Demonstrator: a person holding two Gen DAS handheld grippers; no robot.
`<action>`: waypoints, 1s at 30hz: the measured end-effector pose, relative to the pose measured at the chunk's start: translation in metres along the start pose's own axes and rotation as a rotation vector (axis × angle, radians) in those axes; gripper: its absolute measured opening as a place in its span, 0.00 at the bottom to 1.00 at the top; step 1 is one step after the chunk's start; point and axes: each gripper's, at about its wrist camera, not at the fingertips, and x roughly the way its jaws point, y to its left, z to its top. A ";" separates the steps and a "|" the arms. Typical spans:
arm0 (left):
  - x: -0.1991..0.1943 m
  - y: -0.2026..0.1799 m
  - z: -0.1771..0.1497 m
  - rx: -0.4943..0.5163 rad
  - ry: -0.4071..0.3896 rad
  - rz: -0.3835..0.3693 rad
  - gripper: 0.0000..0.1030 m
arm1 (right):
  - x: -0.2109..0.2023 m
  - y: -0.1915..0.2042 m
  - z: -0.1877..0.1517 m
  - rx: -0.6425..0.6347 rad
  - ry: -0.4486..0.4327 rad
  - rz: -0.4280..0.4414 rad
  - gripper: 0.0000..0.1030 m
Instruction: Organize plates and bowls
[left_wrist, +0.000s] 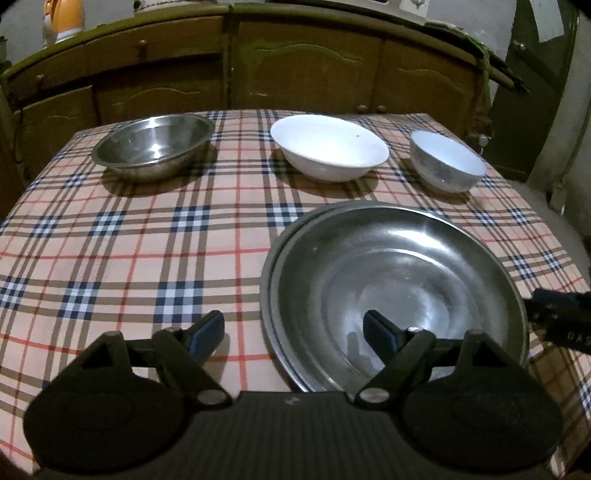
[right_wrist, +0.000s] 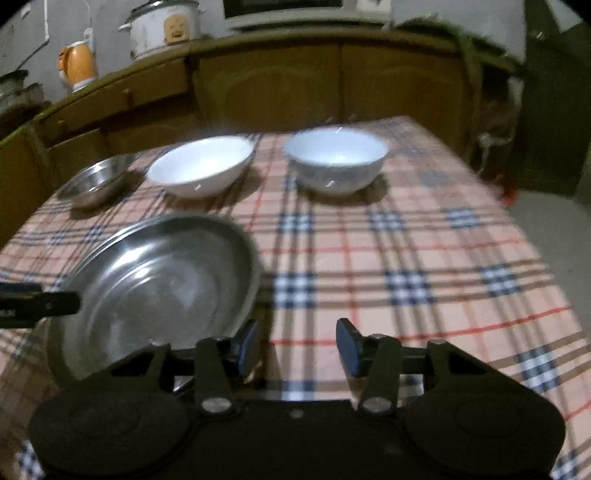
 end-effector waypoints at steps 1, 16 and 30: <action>-0.001 0.001 0.000 -0.001 -0.002 0.001 0.83 | -0.005 -0.002 0.002 0.006 -0.022 -0.020 0.55; 0.005 0.006 0.002 -0.018 0.006 0.001 0.83 | -0.007 0.002 0.011 0.033 -0.061 0.043 0.55; 0.031 -0.005 0.003 0.000 0.075 -0.026 0.50 | 0.039 0.009 0.006 0.129 0.098 0.275 0.36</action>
